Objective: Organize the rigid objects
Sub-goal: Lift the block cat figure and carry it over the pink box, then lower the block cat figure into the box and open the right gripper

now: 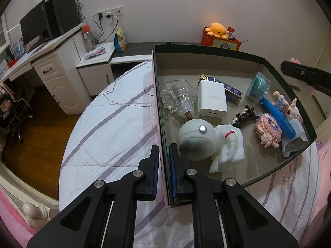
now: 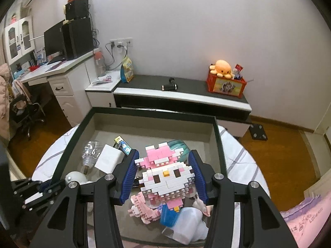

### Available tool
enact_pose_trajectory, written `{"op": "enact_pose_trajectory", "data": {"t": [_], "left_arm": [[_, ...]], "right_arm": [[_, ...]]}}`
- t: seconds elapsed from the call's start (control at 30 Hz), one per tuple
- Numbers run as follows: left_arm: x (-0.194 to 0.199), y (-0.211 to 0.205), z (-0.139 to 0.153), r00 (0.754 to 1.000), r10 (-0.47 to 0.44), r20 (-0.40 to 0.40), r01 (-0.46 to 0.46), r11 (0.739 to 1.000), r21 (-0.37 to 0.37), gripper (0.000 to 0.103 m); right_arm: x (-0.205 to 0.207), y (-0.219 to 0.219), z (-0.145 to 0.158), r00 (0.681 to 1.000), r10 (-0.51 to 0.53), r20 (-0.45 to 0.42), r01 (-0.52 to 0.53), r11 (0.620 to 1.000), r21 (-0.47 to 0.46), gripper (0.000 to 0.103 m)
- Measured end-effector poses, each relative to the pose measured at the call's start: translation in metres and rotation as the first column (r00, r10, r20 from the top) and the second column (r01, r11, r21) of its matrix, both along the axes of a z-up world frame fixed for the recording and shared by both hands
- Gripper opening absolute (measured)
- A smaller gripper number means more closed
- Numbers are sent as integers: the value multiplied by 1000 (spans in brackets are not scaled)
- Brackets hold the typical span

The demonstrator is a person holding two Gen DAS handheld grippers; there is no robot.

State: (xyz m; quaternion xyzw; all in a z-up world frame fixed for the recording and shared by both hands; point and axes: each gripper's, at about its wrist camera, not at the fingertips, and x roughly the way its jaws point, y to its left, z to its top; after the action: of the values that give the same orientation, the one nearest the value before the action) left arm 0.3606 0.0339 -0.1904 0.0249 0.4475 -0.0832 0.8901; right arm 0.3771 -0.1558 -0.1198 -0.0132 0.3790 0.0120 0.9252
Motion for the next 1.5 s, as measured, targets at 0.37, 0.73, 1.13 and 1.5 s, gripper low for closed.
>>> {"op": "enact_pose_trajectory", "data": {"t": [0.37,0.73,1.13,1.5], "left_arm": [[0,3,1,1000,-7,7,7,1000,-11,11],[3,4,0,1000,-2,-4,2,999,-40,13],[4,4,0,1000,-3,-2,3,999,-36,13],[3,6,-1,1000,21,0,-21,1000,-11,39]], "right_arm": [[20,-4,-22,997,-38,-68,39,999,3,51],[20,4,-24,998,19,-66,-15,998,59,80],[17,15,-24,999,-5,-34,4,999,-48,88],[19,10,-30,998,-6,-58,3,999,-50,88]]}}
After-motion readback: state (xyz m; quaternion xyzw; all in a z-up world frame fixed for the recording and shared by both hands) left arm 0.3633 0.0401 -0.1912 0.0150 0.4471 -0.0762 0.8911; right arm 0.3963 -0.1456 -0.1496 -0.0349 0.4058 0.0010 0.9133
